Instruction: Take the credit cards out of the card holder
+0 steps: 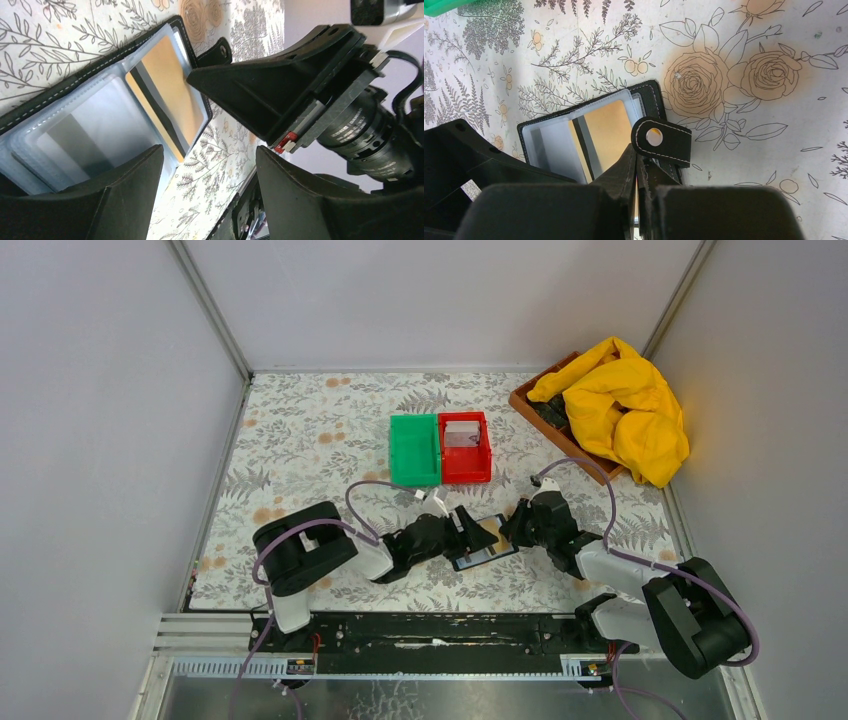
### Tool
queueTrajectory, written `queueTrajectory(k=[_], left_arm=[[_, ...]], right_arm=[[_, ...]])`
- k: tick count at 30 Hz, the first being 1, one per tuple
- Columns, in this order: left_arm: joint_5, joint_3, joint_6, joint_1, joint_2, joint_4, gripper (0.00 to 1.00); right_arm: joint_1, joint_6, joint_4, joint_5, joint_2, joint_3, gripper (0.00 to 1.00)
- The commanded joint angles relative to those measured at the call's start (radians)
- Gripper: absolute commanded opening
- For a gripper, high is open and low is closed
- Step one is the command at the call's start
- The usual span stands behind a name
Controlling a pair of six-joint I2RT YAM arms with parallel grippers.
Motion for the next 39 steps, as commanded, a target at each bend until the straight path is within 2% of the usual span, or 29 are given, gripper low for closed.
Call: queueTrajectory(k=[1,4,8,12,23,34,39], left_arm=[[-0.055,-0.003,-0.035,-0.005,0.016,0.125,0.75],[-0.047,0.020,-0.045,-0.005,0.058,0.107,0.75],[-0.040,0.072,-0.045,-0.008,0.074,-0.028,0.75],[-0.053,0.070,-0.044,-0.015,0.044,-0.091,0.75],[-0.129,0.165,0.003,-0.048,-0.056,-0.456,0.75],[-0.150,0.278,-0.050,-0.049,0.072,-0.593,0.76],[-0.157,0.315,-0.073,-0.048,0.080,-0.633,0.75]], right_arm=[[-0.002,0.000,0.006,-0.026,0.012,-0.011,0.04],[-0.003,0.001,0.007,-0.027,0.012,-0.013,0.04],[-0.002,0.002,0.008,-0.027,0.011,-0.014,0.04],[-0.003,0.002,0.010,-0.028,0.015,-0.012,0.04],[-0.002,0.001,0.011,-0.028,0.010,-0.014,0.04],[-0.003,0.003,0.018,-0.032,0.002,-0.018,0.04],[-0.002,0.004,0.019,-0.033,0.002,-0.019,0.04]])
